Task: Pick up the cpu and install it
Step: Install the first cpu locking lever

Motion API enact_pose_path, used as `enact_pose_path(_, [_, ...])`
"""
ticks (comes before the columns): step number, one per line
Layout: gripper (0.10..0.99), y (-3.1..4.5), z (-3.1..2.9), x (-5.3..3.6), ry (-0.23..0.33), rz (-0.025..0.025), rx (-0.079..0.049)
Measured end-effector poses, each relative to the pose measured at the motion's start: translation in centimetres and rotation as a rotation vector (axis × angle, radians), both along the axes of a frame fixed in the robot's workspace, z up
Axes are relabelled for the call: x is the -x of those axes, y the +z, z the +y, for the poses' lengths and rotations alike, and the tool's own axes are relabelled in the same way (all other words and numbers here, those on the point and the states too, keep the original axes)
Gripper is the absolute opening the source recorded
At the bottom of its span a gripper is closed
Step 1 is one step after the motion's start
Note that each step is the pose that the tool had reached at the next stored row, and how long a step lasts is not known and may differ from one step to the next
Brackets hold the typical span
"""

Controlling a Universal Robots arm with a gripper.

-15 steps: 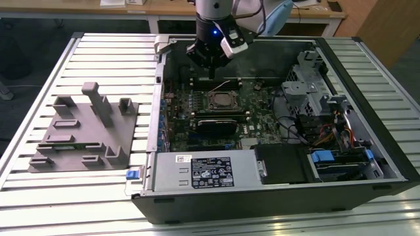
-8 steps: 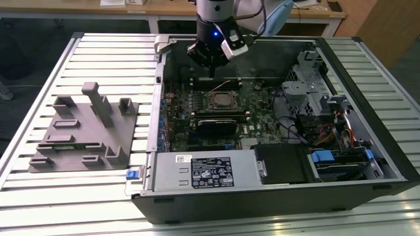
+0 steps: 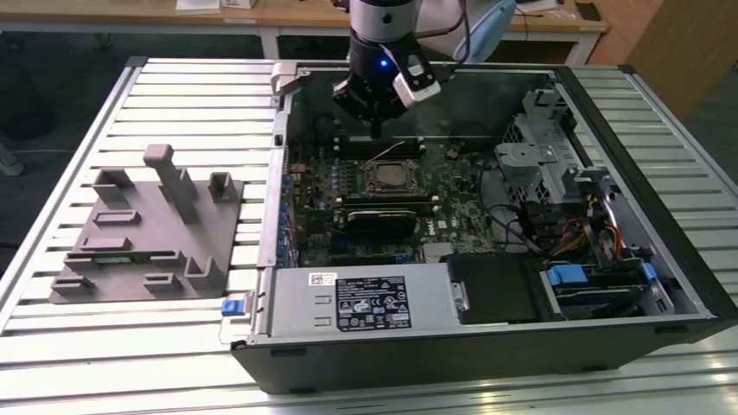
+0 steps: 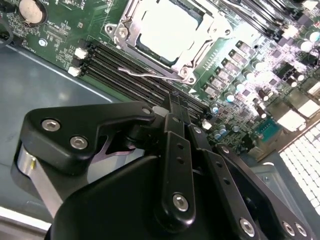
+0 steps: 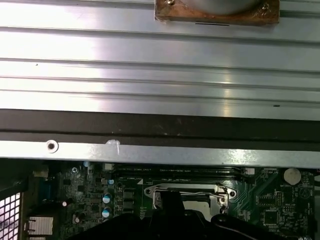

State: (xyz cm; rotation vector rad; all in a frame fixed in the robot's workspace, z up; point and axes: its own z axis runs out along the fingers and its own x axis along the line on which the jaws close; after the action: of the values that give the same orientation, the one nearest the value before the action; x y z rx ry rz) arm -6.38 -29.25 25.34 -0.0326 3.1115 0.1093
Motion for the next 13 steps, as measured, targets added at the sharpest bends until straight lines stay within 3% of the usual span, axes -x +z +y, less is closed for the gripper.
enact_pose_path(13, [0.106,-0.50,0.00,-0.32,0.004,0.0001,0.000])
